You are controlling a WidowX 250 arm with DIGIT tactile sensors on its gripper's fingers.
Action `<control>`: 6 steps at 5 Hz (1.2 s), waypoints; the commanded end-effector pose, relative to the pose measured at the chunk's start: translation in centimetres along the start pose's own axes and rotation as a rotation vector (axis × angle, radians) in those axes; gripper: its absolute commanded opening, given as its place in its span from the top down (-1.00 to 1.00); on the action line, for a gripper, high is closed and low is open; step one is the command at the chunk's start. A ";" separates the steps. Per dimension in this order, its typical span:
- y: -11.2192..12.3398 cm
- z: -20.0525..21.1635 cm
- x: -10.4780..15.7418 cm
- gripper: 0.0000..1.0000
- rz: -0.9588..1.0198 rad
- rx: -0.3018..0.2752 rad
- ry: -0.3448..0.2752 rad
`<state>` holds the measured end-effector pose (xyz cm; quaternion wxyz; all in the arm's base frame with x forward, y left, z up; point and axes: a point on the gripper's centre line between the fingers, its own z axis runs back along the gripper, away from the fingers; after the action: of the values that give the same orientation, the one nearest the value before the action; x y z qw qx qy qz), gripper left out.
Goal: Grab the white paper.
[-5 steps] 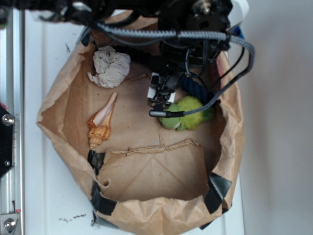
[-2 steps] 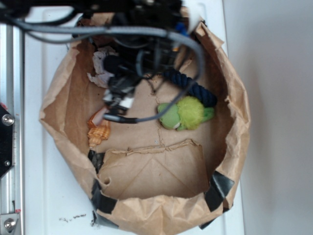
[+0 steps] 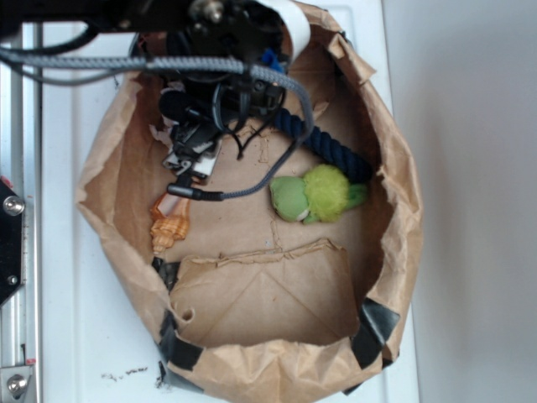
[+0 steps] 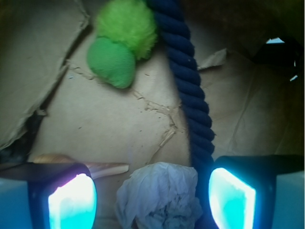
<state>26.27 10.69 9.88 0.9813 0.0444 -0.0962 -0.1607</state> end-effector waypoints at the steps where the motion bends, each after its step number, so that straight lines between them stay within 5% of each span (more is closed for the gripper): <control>1: -0.1 -0.8 0.2 -1.00 0.007 0.071 -0.010; 3: -2.9 -0.6 -7.5 -1.00 -0.082 0.095 0.032; 6: -4.1 1.7 -9.8 -1.00 0.008 0.078 0.005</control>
<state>15.82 8.46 8.03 0.9772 0.0658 -0.0916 -0.1797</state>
